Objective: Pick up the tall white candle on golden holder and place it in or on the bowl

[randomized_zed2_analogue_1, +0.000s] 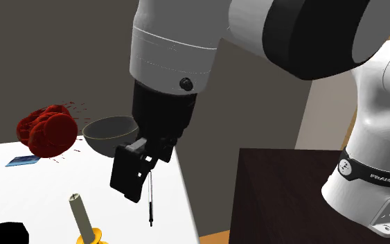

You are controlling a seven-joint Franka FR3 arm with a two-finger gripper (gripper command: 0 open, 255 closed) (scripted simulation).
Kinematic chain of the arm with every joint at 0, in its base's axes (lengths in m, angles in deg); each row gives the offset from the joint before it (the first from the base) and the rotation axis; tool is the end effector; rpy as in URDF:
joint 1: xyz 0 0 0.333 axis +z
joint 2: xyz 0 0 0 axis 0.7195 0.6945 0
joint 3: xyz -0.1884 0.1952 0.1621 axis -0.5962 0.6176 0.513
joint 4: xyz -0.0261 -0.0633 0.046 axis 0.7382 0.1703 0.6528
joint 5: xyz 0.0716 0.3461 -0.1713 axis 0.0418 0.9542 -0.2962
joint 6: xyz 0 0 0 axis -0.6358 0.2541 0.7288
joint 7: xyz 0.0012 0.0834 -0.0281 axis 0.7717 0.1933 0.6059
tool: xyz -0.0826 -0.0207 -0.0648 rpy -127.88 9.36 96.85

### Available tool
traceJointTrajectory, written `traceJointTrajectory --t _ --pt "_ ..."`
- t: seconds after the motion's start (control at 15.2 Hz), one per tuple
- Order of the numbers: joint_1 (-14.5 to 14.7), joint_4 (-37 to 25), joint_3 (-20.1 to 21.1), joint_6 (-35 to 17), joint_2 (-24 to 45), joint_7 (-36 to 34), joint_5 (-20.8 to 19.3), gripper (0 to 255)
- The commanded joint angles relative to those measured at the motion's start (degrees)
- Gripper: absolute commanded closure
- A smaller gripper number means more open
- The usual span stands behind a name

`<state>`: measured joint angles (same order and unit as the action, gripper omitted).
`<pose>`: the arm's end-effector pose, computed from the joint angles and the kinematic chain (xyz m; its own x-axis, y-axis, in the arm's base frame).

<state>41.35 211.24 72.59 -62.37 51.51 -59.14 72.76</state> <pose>0.4412 0.1516 0.3357 0.9205 -0.2778 0.2749 -0.2940 -0.9556 0.0187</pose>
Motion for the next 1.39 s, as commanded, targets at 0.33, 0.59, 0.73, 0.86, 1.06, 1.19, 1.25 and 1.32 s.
traceJointTrajectory --t 0.33,0.59,0.73,0.86,1.06,1.19,1.25,1.32 --pt "-0.1 -12.5 0.7 -4.0 17.6 -29.2 -31.9 0" --pt "1.9 -15.9 -1.8 -4.5 22.4 -34.6 -38.4 0" --pt "2.3 -16.9 -2.6 -4.9 24.1 -35.9 -40.3 0" --pt "2.7 -17.8 -3.5 -5.4 25.8 -37.2 -42.1 0" --pt "2.8 -18.1 -3.8 -5.5 26.3 -37.5 -42.6 0" --pt "2.8 -18.1 -3.8 -5.5 26.3 -37.5 -42.6 0" --pt "2.8 -18.1 -3.8 -5.5 26.3 -37.5 -42.6 0" --pt "2.8 -18.1 -3.8 -5.5 26.3 -37.5 -42.6 0"
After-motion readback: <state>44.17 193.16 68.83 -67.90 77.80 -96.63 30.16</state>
